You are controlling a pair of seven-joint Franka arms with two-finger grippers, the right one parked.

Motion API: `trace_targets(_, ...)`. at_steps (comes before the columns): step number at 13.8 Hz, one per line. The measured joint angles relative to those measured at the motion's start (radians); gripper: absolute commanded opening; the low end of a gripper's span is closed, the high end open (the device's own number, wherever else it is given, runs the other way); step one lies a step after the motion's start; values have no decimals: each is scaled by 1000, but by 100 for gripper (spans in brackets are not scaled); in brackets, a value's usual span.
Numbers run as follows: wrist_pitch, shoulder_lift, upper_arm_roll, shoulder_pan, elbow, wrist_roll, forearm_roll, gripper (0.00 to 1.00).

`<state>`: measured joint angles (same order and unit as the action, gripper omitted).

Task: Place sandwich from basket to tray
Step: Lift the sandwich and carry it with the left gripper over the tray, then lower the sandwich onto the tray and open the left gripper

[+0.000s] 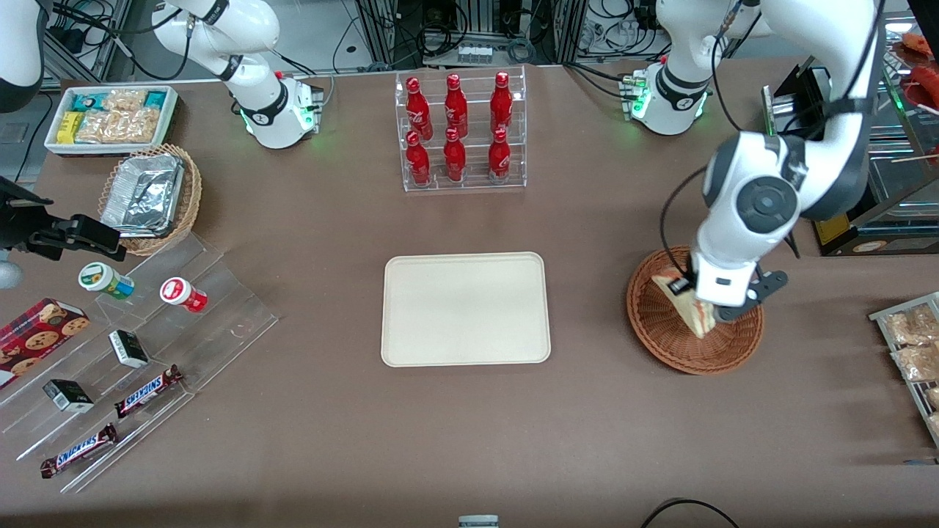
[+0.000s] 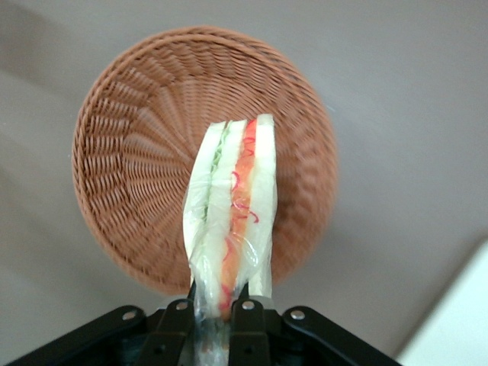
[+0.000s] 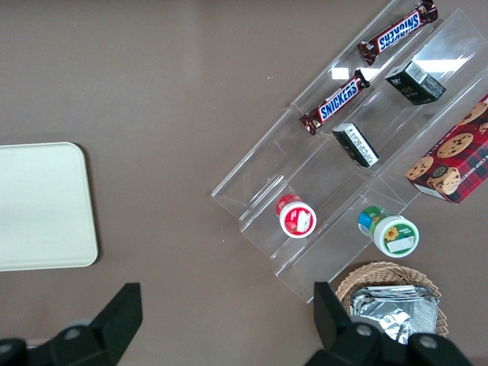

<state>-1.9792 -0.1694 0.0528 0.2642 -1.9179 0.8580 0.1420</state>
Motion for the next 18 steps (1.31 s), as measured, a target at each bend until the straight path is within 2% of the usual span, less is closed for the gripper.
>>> trace_targets(5, 36, -54, 4, 205, 109, 30, 0, 0)
trace_targets(8, 32, -178, 5, 309, 232, 63, -4, 0)
trace_targets(12, 3, -416, 6, 419, 451, 110, -11, 0)
trace_targets(18, -141, -557, 5, 518, 513, 114, -11, 0)
